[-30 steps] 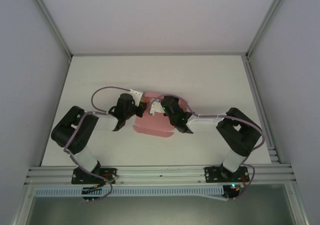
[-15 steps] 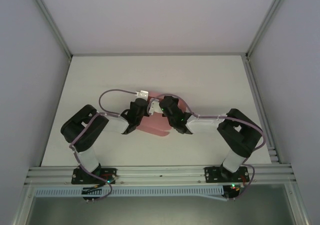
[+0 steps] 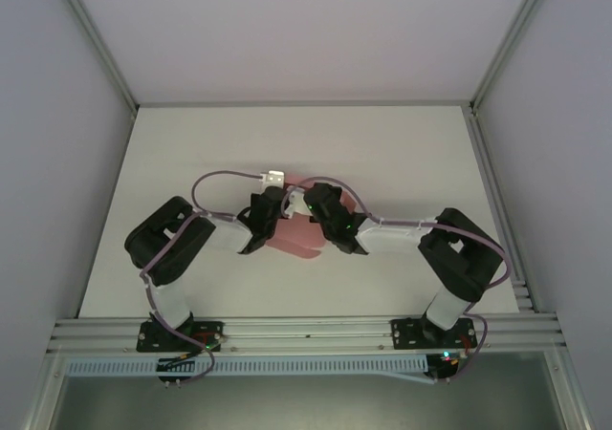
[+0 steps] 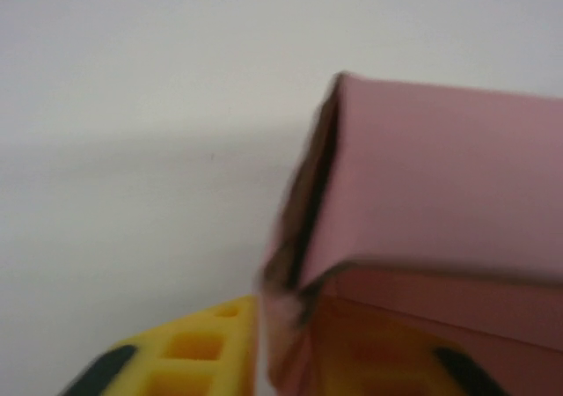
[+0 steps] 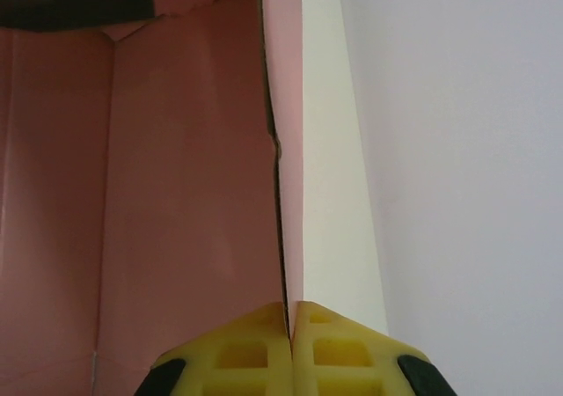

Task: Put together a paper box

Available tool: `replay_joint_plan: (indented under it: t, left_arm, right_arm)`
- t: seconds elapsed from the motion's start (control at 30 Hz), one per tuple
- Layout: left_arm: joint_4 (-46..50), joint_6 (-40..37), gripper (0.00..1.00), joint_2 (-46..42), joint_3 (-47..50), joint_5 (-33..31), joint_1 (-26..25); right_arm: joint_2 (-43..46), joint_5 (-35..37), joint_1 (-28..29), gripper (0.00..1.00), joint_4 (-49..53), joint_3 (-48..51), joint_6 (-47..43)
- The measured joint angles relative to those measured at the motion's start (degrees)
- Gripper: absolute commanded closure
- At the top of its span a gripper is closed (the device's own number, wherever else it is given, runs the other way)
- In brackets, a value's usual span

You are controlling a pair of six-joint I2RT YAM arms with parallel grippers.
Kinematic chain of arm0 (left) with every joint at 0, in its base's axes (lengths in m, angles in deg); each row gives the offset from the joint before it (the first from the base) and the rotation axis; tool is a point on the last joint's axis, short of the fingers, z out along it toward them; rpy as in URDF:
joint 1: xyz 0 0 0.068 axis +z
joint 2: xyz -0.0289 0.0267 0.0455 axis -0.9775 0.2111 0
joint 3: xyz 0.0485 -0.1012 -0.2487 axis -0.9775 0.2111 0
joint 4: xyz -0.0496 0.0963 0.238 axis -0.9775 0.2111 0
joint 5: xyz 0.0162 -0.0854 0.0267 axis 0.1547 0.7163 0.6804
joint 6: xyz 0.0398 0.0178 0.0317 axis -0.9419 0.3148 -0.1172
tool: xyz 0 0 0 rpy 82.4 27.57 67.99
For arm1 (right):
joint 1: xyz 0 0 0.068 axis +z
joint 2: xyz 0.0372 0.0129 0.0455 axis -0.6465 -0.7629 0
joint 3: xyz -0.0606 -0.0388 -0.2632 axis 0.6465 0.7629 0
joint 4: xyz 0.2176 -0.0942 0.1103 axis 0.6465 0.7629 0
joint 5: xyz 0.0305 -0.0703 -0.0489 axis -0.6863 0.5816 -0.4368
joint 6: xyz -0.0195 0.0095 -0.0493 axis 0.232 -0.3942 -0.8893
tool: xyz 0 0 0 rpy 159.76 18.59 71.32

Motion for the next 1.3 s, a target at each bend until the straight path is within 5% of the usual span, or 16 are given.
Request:
replay_joint_plan:
  t: [0.2, 0.27, 0.87, 1.13, 1.3]
  left_arm:
    - [-2.8, -2.23, 0.62, -4.9, 6.23, 4.22, 1.62]
    - [-2.08, -2.47, 0.54, -5.92, 6.32, 4.33, 1.79]
    - [4.31, -2.84, 0.33, -12.74, 5.81, 8.83, 2.58]
    - [5.22, -2.89, 0.39, -13.6, 5.79, 10.38, 2.73]
    - [5.86, -2.78, 0.7, -10.67, 5.6, 10.71, 3.1]
  right_arm:
    - [0.0, -0.76, 0.17, 1.0, 2.54, -1.05, 2.34]
    - [0.0, -0.7, 0.17, 1.0, 3.06, -1.18, 3.19]
    - [0.0, -0.26, 0.17, 1.0, 6.36, -2.14, 5.53]
    - [0.0, -0.28, 0.17, 1.0, 6.78, -2.45, 6.36]
    - [0.0, -0.46, 0.17, 1.0, 7.58, -2.84, 6.4]
